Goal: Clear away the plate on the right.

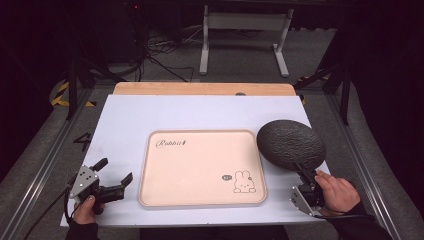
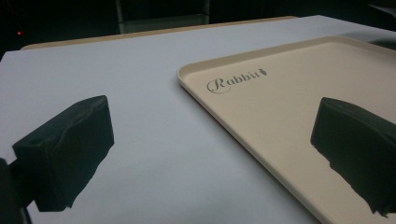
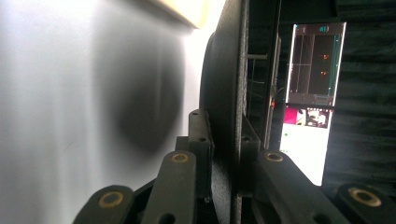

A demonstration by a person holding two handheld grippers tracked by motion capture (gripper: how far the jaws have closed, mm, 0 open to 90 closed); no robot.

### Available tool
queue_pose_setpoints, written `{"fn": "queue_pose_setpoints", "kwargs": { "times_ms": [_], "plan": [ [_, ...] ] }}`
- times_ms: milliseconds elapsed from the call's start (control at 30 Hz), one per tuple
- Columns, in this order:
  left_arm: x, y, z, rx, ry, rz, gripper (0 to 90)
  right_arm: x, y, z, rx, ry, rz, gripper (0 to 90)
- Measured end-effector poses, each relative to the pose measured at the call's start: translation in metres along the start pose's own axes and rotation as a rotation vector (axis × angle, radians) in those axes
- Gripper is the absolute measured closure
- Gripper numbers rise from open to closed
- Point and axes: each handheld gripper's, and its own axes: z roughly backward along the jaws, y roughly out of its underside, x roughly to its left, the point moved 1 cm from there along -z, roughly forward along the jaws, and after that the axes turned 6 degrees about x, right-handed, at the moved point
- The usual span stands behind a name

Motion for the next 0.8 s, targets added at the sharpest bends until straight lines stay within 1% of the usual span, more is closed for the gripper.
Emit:
{"fn": "queue_pose_setpoints", "kwargs": {
  "times_ms": [67, 100, 133, 233, 300, 400, 433, 500, 567, 633, 700, 767, 800],
  "plan": [
    [0.000, 0.000, 0.000, 0.001, 0.001, 0.001, 0.2, -0.003, -0.002, 0.001, -0.011, 0.013, -0.004, 82.7],
    [0.000, 0.000, 0.000, 0.001, 0.001, 0.001, 0.2, -0.005, -0.003, 0.001, -0.027, 0.021, 0.009, 82.6],
    [0.000, 0.000, 0.000, 0.001, 0.001, 0.001, 0.2, -0.007, -0.004, 0.002, -0.034, 0.020, 0.015, 82.6],
    [0.000, 0.000, 0.000, 0.001, 0.002, 0.001, 0.2, -0.008, -0.007, 0.003, -0.049, 0.024, 0.010, 81.9],
    [0.000, 0.000, 0.000, 0.001, 0.003, 0.001, 0.2, -0.011, -0.010, 0.004, -0.060, 0.029, 0.026, 81.1],
    [0.000, 0.000, 0.000, 0.000, 0.003, -0.001, 0.2, -0.012, -0.017, 0.004, -0.083, 0.040, 0.019, 81.2],
    [0.000, 0.000, 0.000, 0.000, 0.002, -0.001, 0.2, -0.014, -0.020, 0.004, -0.092, 0.042, 0.032, 81.1],
    [0.000, 0.000, 0.000, -0.001, 0.000, -0.002, 0.2, -0.015, -0.025, 0.004, -0.104, 0.054, 0.033, 80.5],
    [-0.001, 0.000, 0.001, -0.002, -0.001, -0.005, 0.2, -0.019, -0.030, 0.004, -0.136, 0.057, 0.022, 81.0],
    [-0.001, 0.000, 0.001, -0.006, -0.005, -0.006, 0.2, -0.022, -0.036, 0.005, -0.178, 0.051, -0.007, 81.4],
    [-0.001, 0.001, 0.001, -0.011, -0.006, -0.005, 0.2, -0.027, -0.042, 0.006, -0.201, 0.057, 0.002, 81.4],
    [-0.001, 0.001, 0.001, -0.013, -0.012, -0.002, 0.2, -0.032, -0.049, 0.006, -0.218, 0.057, -0.004, 81.6],
    [-0.001, 0.001, 0.001, -0.013, -0.014, -0.004, 0.2, -0.034, -0.053, 0.006, -0.224, 0.064, 0.001, 81.5]
  ]
}}
